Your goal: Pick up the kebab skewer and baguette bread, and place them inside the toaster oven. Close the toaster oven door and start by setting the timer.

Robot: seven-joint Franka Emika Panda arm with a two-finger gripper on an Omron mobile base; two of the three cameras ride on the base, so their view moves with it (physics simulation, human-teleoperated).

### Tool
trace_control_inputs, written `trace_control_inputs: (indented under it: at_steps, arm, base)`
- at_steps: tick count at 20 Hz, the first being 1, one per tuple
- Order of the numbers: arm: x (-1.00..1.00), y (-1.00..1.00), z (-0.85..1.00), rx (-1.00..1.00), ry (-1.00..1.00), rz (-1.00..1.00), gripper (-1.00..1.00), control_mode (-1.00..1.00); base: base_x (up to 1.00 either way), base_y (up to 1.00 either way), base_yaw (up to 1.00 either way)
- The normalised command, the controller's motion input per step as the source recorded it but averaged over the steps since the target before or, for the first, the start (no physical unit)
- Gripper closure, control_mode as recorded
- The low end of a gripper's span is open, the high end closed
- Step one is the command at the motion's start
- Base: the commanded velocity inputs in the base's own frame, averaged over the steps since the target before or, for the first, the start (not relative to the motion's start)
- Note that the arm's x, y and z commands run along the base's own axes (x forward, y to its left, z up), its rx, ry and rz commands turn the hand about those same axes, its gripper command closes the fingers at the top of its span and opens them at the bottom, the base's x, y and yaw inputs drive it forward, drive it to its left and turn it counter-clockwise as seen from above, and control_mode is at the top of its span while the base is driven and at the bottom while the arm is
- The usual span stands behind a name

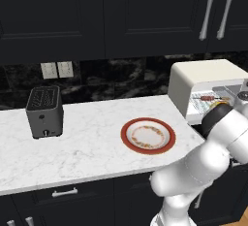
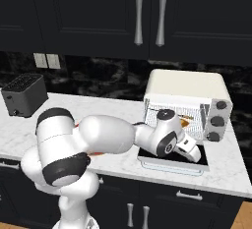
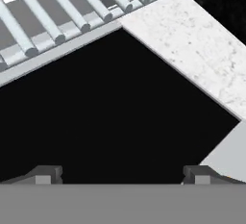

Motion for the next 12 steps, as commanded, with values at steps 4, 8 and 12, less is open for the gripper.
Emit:
trace_control_inputs:
  at_steps: [4, 8, 12]
  arm:
    - [0.38, -0.26, 0.0, 0.0, -0.05, -0.14, -1.0, -1.0]
    - [0.45, -0.18, 0.0, 0.01, -0.04, -0.16, -1.0, -1.0]
    - [0.36, -0.08, 0.0, 0.06, -0.04, -0.18, -1.0, -1.0]
  base:
    - [0.0, 0.0, 0.0]
    - [0.0, 0.0, 0.0]
    - [0.0, 0.0, 0.0]
